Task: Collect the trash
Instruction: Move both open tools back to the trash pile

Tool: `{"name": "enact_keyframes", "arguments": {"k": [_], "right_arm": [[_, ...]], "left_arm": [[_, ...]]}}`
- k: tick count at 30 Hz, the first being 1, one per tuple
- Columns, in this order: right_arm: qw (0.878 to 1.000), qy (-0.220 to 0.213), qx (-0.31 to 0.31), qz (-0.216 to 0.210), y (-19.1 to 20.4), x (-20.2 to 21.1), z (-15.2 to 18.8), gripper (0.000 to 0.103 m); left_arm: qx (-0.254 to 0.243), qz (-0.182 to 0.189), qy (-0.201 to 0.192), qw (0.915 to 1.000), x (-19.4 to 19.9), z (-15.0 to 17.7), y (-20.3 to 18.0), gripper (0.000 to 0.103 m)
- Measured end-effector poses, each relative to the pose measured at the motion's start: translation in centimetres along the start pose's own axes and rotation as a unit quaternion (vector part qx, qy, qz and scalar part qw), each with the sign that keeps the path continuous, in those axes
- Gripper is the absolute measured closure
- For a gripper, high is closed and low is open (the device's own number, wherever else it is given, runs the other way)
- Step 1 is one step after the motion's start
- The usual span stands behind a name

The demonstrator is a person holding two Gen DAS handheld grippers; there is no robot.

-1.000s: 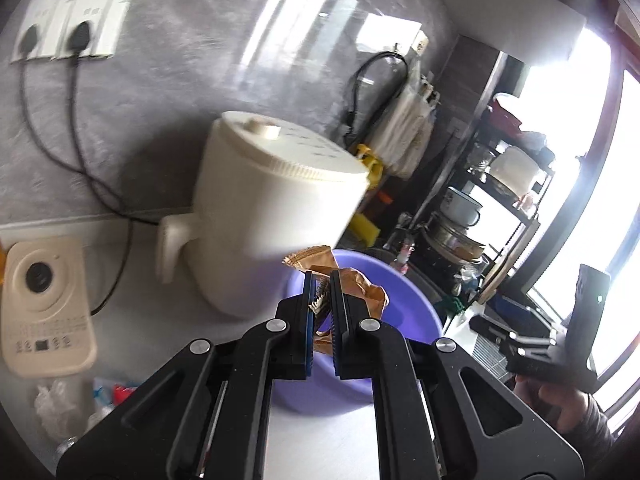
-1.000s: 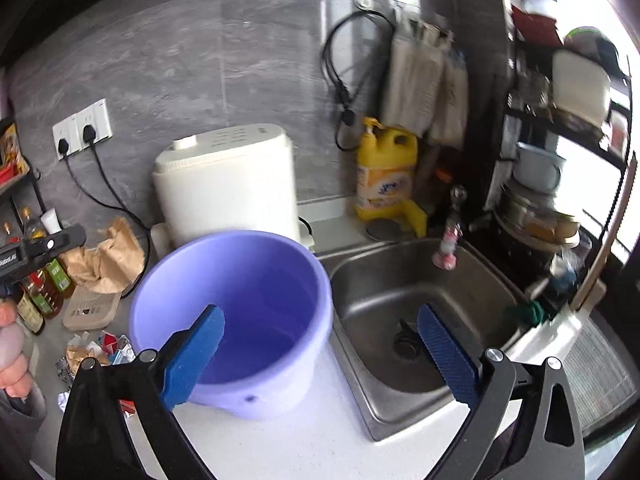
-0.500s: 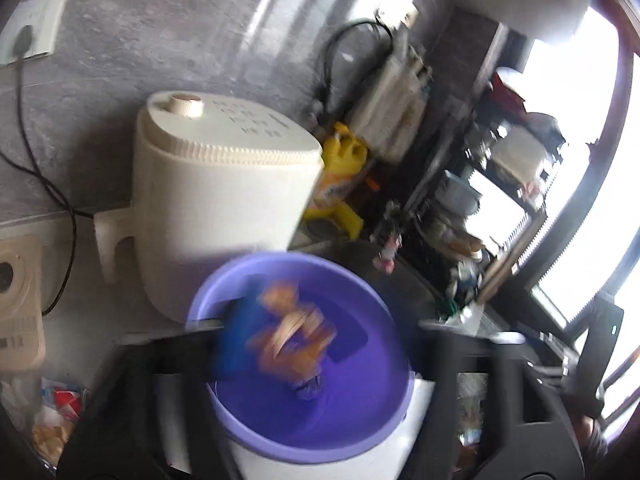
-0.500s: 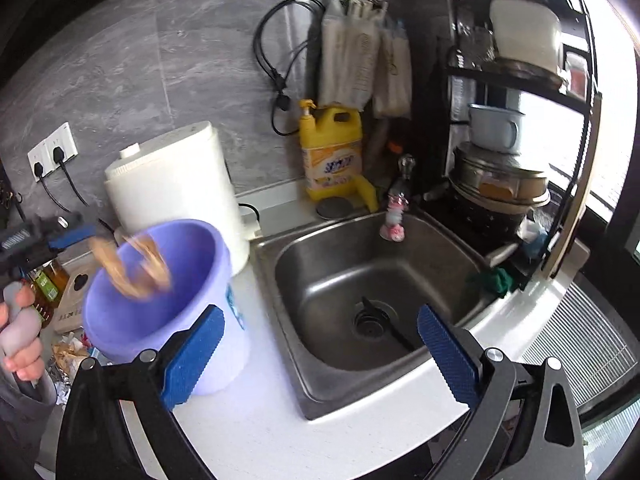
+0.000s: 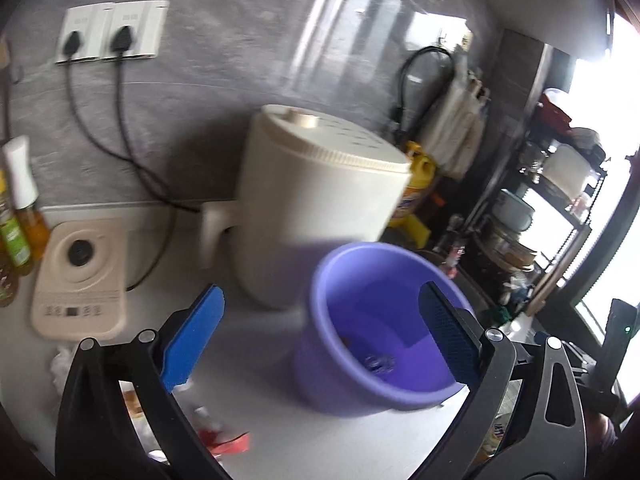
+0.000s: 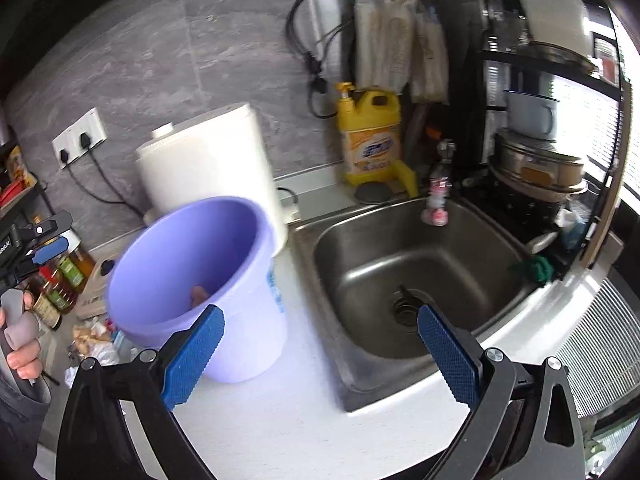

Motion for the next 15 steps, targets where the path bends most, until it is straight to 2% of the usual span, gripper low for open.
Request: {"name": "enact_keyframes", "arguments": {"k": [7, 15], "right_arm": [[0.999, 0.006, 0.03, -0.039, 5.3, -0.5, 2.0, 0.008], [0.995, 0.01, 0.061, -0.078, 12.3, -2.1, 5.8, 0.008]], "left_arm": [[0.017, -0.048, -0.005, 0.9987, 3.1, 1.8, 5.4, 0.006], [0.034, -0.081, 0.008, 0.9961, 6.1, 6.2, 11.2, 0.006]]}}
Point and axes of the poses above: each gripper's, at about its wrist camera, not at the fingertips, and x roughly against the way its jaws point, y to its left, z to its underside, the point moved 10 cm from there along -x, roughly the way its jaws point, and after that the axes turned 6 degrees about y, right-handed, at the moved point
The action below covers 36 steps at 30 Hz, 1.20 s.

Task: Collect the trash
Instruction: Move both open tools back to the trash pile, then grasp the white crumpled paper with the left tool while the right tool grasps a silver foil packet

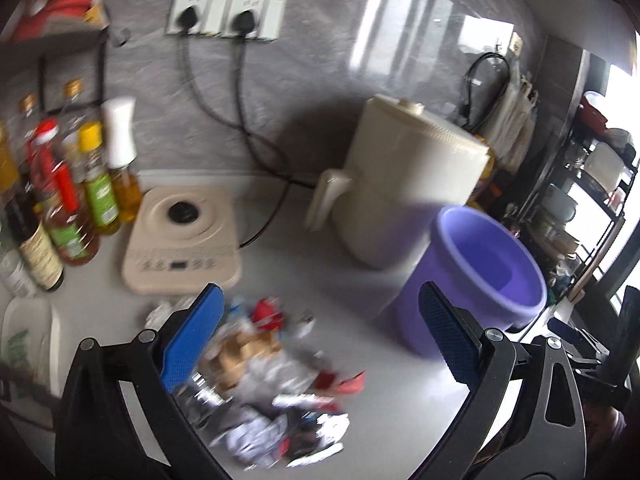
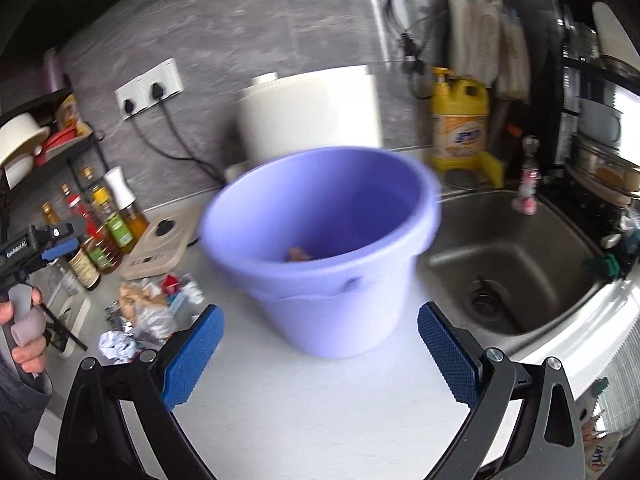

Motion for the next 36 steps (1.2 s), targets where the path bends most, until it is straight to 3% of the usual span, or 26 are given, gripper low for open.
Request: {"name": "enact_keyframes", "arguments": {"k": [13, 17, 22, 27, 29, 30, 31, 32, 33, 36], "right_arm": [[0.996, 0.053, 0.053, -0.052, 9.7, -3.5, 4.2, 0.008], [0.993, 0.075, 0.066, -0.061, 11.3, -4.4, 5.3, 0.008], [0.991, 0.097, 0.077, -0.06, 12.3, -5.1, 6.3, 0.008], [0.988, 0.116, 0.092, -0.05, 12.5, -5.2, 7.3, 0.008], [0.987, 0.123, 0.098, -0.048, 12.5, -5.2, 7.5, 0.008], [0.986, 0.126, 0.1, -0.048, 12.6, -5.3, 7.6, 0.008], [0.985, 0.128, 0.102, -0.049, 12.7, -5.4, 7.6, 0.008], [0.985, 0.131, 0.104, -0.052, 12.9, -5.6, 7.6, 0.008], [0.984, 0.134, 0.105, -0.055, 13.1, -5.8, 7.6, 0.008], [0.982, 0.14, 0.106, -0.067, 14.0, -6.5, 7.4, 0.008]], "left_arm": [[0.039, -0.011, 0.057, 0.9976, -0.3, 7.1, 5.6, 0.007], [0.05, -0.001, 0.075, 0.9959, -0.8, 9.4, 6.1, 0.008], [0.073, 0.009, 0.103, 0.992, -2.4, 11.9, 6.5, 0.023], [0.075, 0.018, 0.099, 0.9921, -3.6, 12.4, 6.3, 0.023], [0.074, 0.02, 0.101, 0.9919, -4.3, 12.5, 6.2, 0.03], [0.075, 0.022, 0.107, 0.9912, -4.7, 12.6, 6.2, 0.04], [0.077, 0.024, 0.113, 0.9903, -5.0, 12.7, 6.2, 0.057], [0.078, 0.022, 0.119, 0.9895, -5.2, 12.7, 6.3, 0.064], [0.08, 0.019, 0.12, 0.9893, -5.1, 12.7, 6.4, 0.069], [0.082, 0.02, 0.102, 0.9912, -3.7, 11.7, 6.9, 0.071]]}}
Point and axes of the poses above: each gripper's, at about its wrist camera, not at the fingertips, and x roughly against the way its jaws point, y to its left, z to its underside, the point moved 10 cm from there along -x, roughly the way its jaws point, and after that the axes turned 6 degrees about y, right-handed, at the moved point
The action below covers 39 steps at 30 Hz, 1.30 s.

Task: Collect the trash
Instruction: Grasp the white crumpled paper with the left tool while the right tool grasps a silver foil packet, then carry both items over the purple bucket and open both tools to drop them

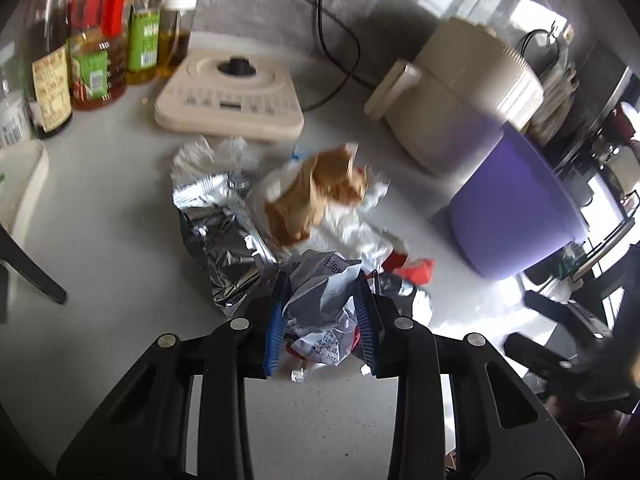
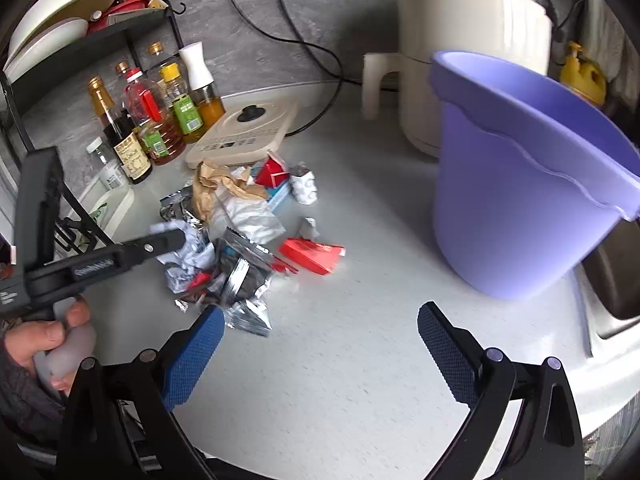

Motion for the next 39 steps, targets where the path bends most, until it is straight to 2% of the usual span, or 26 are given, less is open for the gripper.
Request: {"name": "enact_keyframes", "arguments": {"k": [7, 18, 19, 20, 21, 22, 27, 30, 39], "right_arm": [[0.999, 0.011, 0.009, -0.042, 3.0, -2.5, -1.3, 0.008], [0.994, 0.049, 0.025, -0.091, 7.1, -7.0, -1.5, 0.008], [0.994, 0.055, 0.026, -0.092, 7.3, -7.5, -1.4, 0.021], [0.992, 0.078, 0.03, -0.093, 7.6, -8.4, -0.9, 0.039], [0.99, 0.097, 0.03, -0.097, 7.8, -8.9, -0.5, 0.072], [0.988, 0.112, 0.026, -0.106, 8.0, -9.2, -0.3, 0.072], [0.989, 0.081, 0.054, -0.108, 8.7, -7.1, -1.7, 0.074], [0.991, 0.059, 0.061, -0.102, 8.4, -5.3, -2.9, 0.074], [0.995, -0.023, 0.061, -0.069, 5.2, 1.4, -6.9, 0.072]], "left_arm": [[0.013, -0.017, -0.023, 0.9995, 2.9, -0.7, 1.9, 0.072], [0.047, -0.047, -0.036, 0.9971, 5.7, 0.7, 5.0, 0.072], [0.05, -0.049, -0.038, 0.9968, 5.9, 0.7, 5.2, 0.072], [0.052, -0.051, -0.039, 0.9966, 6.2, 0.7, 5.3, 0.072], [0.054, -0.053, -0.044, 0.9961, 6.6, 0.5, 5.4, 0.071], [0.055, -0.053, -0.049, 0.9959, 7.0, 0.2, 5.5, 0.071], [0.051, -0.049, -0.084, 0.9939, 8.6, -1.2, 5.1, 0.071], [0.046, -0.04, -0.092, 0.9939, 8.3, -2.1, 4.3, 0.071], [-0.014, 0.01, -0.104, 0.9944, 7.1, -6.3, -1.3, 0.071]]}}
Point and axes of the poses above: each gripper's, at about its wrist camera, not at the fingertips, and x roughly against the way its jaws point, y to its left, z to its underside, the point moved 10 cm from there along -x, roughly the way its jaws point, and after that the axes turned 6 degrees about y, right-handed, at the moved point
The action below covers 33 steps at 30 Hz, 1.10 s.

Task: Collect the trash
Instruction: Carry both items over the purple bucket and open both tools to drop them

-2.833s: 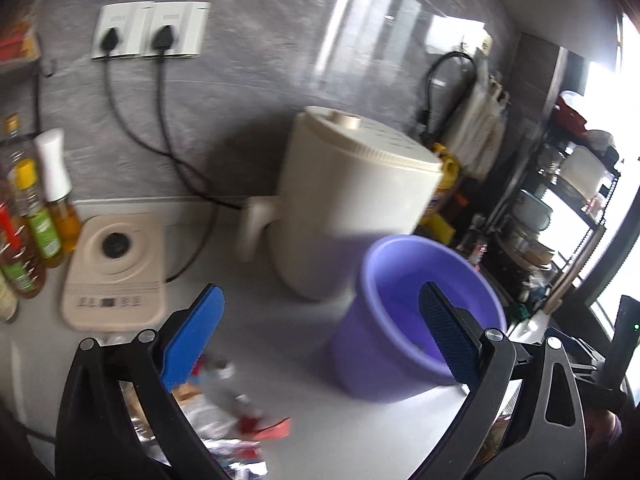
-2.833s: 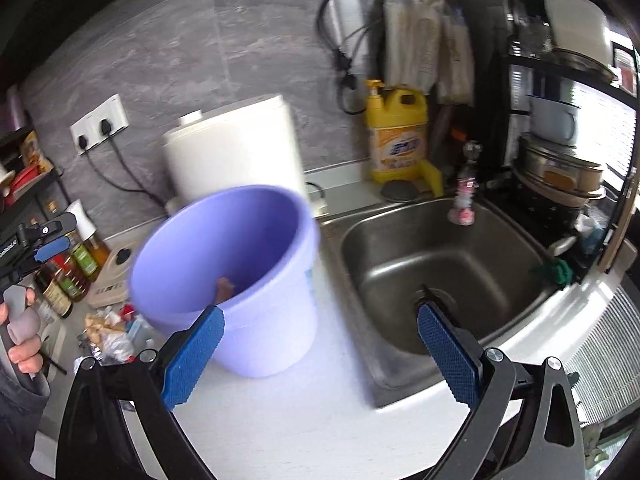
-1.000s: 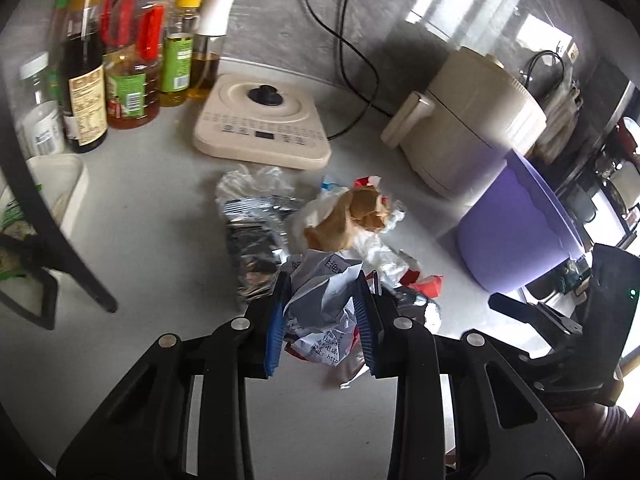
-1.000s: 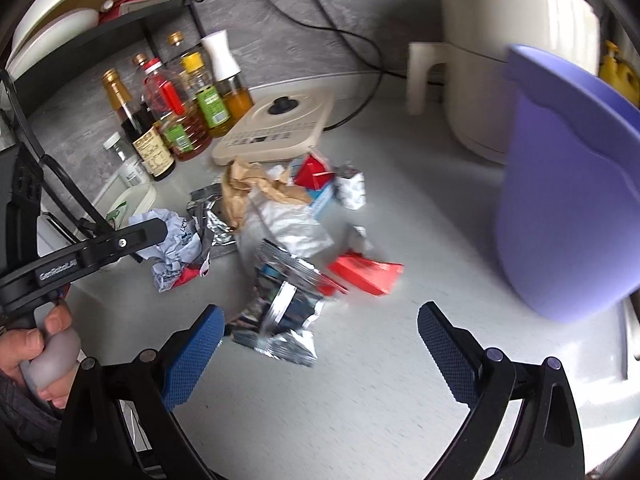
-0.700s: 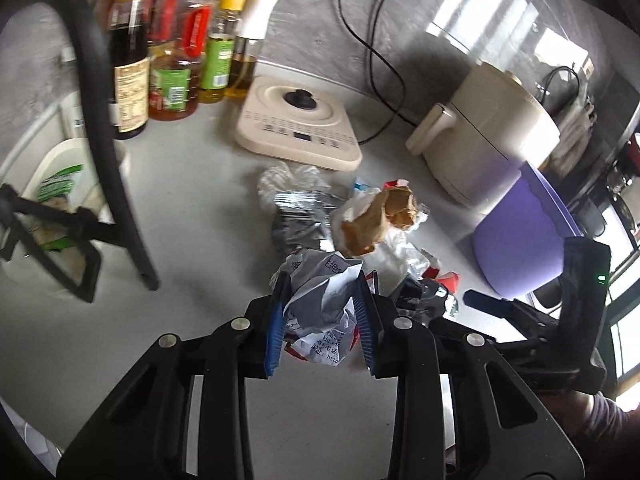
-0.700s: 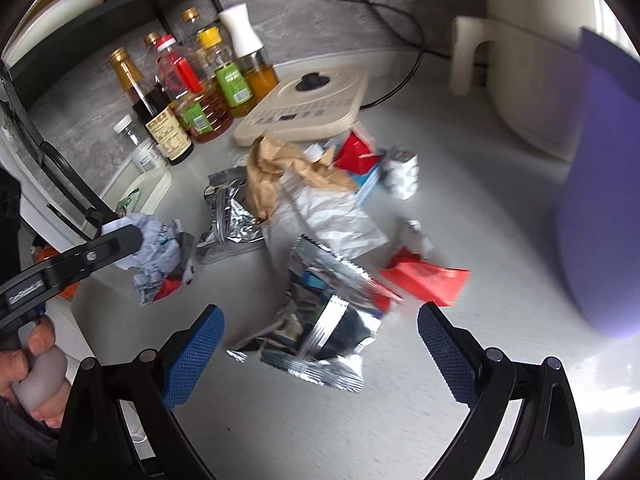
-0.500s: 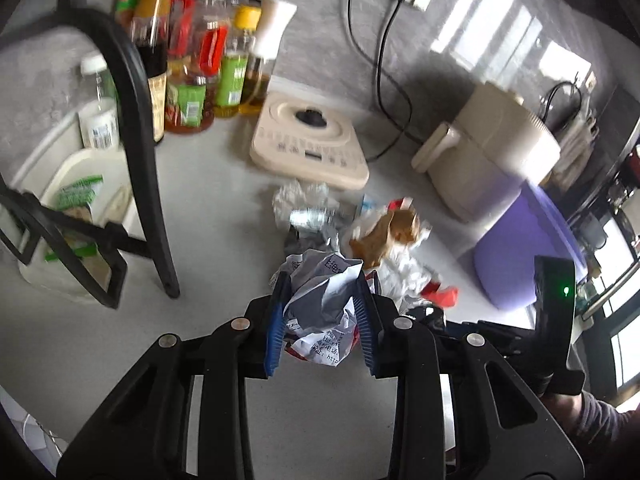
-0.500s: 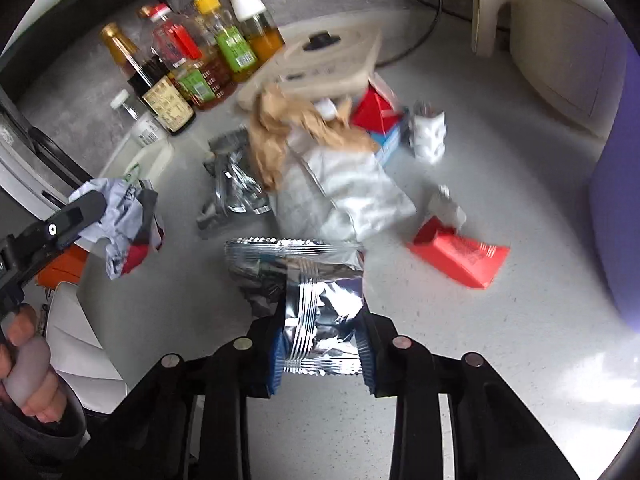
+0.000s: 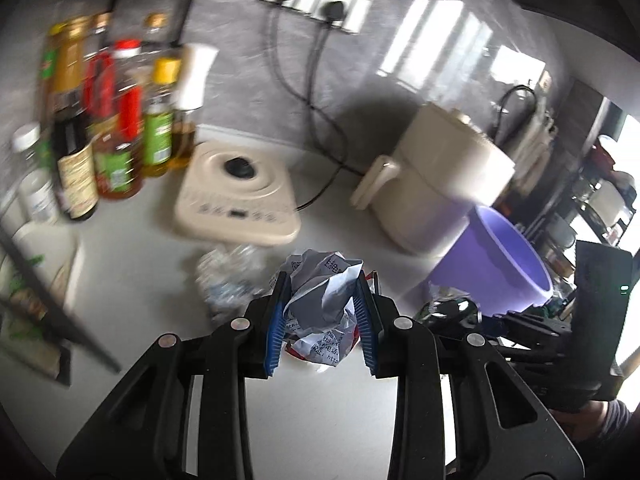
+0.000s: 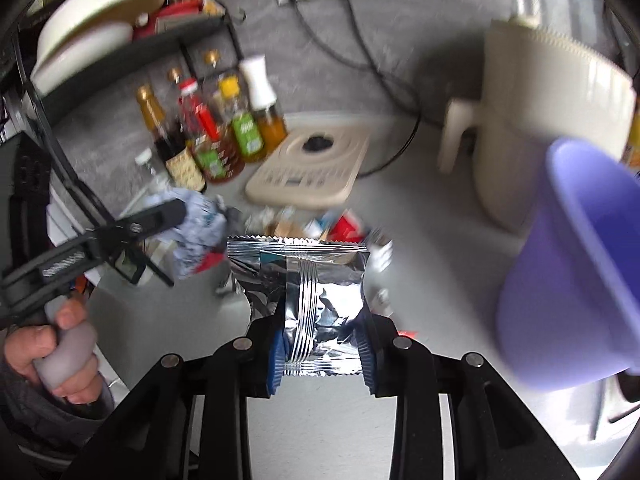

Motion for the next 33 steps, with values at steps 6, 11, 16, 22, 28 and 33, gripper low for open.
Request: {"name": "enact_keyframes", "arguments": {"k": [6, 11, 16, 22, 28, 33], "right_arm": [[0.997, -0.06, -0.028, 0.033, -3.6, 4.8, -3.4, 0.072], [0.99, -0.114, -0.05, 0.07, -7.3, 9.3, -5.8, 0.072], [0.982, -0.142, -0.07, 0.105, -11.6, 12.1, -6.6, 0.071], [0.977, -0.143, -0.093, 0.125, -16.3, 13.4, -6.0, 0.069], [0.974, -0.143, -0.102, 0.143, -19.7, 13.8, -4.5, 0.032], [0.971, -0.156, -0.097, 0.151, -21.4, 15.3, -3.8, 0.023]], "left_arm": [[-0.038, 0.035, 0.0, 0.9987, -1.4, -3.5, -4.7, 0.071], [-0.083, 0.059, -0.004, 0.9948, -2.2, -6.0, -8.8, 0.071], [-0.099, 0.082, -0.012, 0.9916, -3.1, -7.5, -12.3, 0.071], [-0.122, 0.103, -0.013, 0.9871, -4.2, -8.0, -16.9, 0.071], [-0.131, 0.112, -0.014, 0.9849, -5.0, -7.9, -20.6, 0.071], [-0.137, 0.113, -0.01, 0.9841, -5.8, -7.4, -23.0, 0.071]]}}
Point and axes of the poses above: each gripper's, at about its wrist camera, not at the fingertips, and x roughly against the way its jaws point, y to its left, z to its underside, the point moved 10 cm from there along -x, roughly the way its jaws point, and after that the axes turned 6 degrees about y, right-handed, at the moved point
